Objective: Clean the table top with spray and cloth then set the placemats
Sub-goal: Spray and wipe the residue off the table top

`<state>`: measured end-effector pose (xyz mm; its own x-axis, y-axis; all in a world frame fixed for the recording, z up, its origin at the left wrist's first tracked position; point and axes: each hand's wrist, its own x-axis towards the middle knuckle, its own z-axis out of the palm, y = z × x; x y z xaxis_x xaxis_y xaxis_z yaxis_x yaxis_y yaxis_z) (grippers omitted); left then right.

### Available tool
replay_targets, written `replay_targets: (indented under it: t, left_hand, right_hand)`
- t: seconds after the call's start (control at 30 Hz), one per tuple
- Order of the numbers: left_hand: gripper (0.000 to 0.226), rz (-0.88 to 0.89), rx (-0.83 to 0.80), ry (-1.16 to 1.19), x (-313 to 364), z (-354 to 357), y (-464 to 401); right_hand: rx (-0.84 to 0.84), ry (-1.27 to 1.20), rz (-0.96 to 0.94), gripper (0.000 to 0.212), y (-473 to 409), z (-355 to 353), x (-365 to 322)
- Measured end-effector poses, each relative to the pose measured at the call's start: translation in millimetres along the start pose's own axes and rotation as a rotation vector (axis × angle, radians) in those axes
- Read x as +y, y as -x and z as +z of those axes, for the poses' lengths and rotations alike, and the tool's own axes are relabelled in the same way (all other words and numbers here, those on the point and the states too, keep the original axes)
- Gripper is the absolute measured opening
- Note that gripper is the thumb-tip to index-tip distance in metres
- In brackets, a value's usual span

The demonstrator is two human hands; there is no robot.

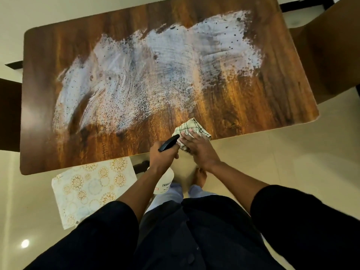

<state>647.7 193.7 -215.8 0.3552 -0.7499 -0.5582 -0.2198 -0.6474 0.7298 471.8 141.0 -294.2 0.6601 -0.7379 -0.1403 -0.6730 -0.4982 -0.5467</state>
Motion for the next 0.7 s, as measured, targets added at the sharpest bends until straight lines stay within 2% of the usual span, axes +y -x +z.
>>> replay_targets:
  t: [0.1,0.23,0.33,0.47,0.57,0.7]
  left_hand:
    - [0.029,0.015,0.001,-0.005,10,5,-4]
    - [0.026,0.016,-0.023,0.002,24,13,-9]
    - [0.035,0.038,-0.068,-0.011,37,18,-13]
    - [0.035,0.051,-0.100,0.038,52,20,-19]
    - [0.029,0.061,-0.099,0.038,61,17,-28]
    - [0.027,0.025,-0.088,0.025,73,9,-43]
  right_hand:
    - [0.072,0.003,0.003,0.075,11,-25,40]
    - [0.247,-0.005,0.289,0.068,32,-53,95]
    - [0.342,-0.015,0.501,0.063,39,-75,134]
    - [0.333,-0.002,0.709,0.061,25,-92,151]
    - [0.256,0.127,0.701,0.072,11,-86,126]
    - [0.232,0.033,0.514,0.086,-19,-67,68]
